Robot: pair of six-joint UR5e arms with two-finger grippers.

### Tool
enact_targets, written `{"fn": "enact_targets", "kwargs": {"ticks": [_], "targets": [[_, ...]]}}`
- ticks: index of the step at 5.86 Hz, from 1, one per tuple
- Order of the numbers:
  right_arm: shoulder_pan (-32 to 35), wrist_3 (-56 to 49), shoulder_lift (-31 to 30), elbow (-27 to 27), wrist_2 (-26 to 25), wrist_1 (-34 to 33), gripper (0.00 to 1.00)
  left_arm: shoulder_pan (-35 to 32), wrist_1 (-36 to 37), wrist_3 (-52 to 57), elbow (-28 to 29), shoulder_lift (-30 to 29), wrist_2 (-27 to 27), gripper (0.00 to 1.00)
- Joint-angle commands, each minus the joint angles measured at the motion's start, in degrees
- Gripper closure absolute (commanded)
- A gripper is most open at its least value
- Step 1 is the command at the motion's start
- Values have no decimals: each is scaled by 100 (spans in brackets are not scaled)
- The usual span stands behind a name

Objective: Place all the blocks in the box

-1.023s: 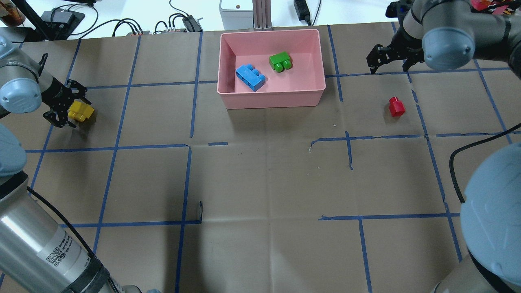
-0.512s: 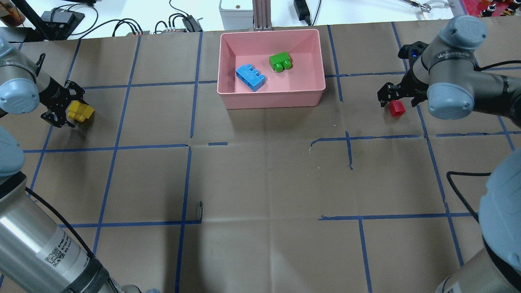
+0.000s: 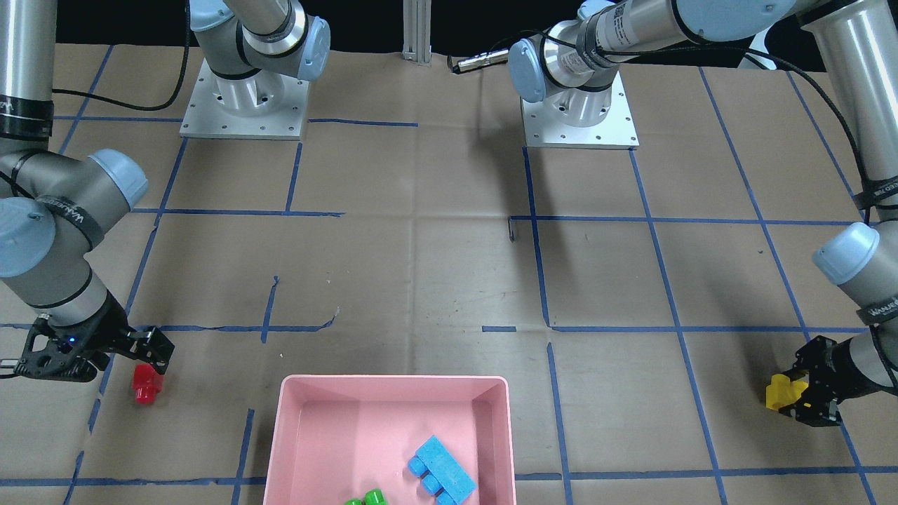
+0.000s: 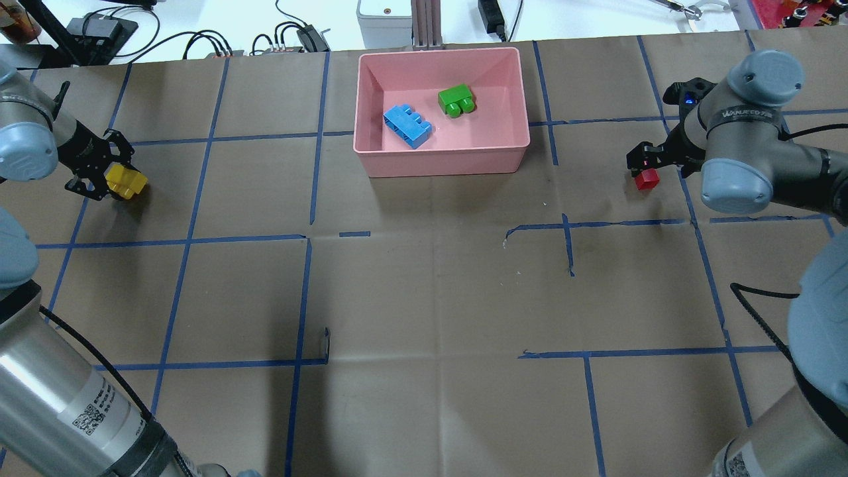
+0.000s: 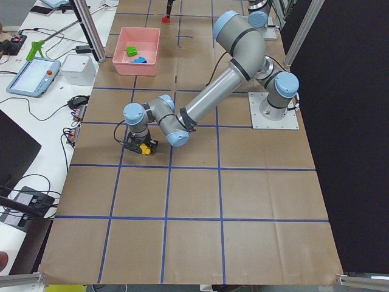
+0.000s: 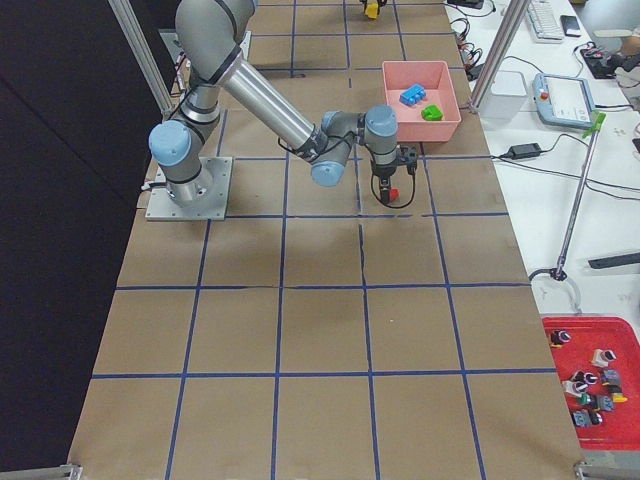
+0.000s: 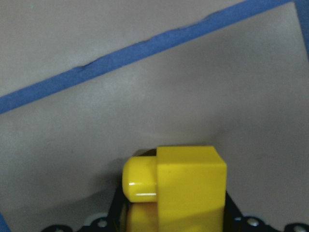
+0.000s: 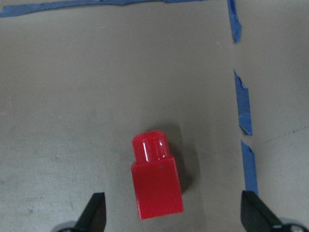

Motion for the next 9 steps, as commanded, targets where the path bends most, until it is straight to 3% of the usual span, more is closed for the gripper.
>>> {"fn": "enact_targets", "kwargs": {"ticks": [1, 2, 3, 5, 6, 7, 8, 9], "targets": [[47, 6, 199, -44, 25, -99, 3, -62, -950, 339, 546, 387, -2, 94], [56, 6, 235, -53, 34, -143, 12, -202, -1836, 801, 1011, 624, -20, 100], [73, 15, 235, -53, 34, -143, 29, -499, -2228, 1171, 1407, 748, 6, 100], [73, -229, 235, -44, 296, -65, 80, -1411, -2784, 1393, 1876, 767, -2, 100], [73, -527, 192, -79, 289, -21, 92, -2034, -2777, 1403, 1886, 732, -29, 100], [143, -817, 104, -445, 280, 345, 92, -2675, -2699, 1342, 1938, 697, -246, 100], [370, -872, 60, -1319, 237, 1959, 93, -3230, -2680, 1211, 2130, 549, -588, 96], [685, -873, 68, -2198, 149, 2741, 94, -3592, -2672, 862, 2393, 304, -600, 100]]}}
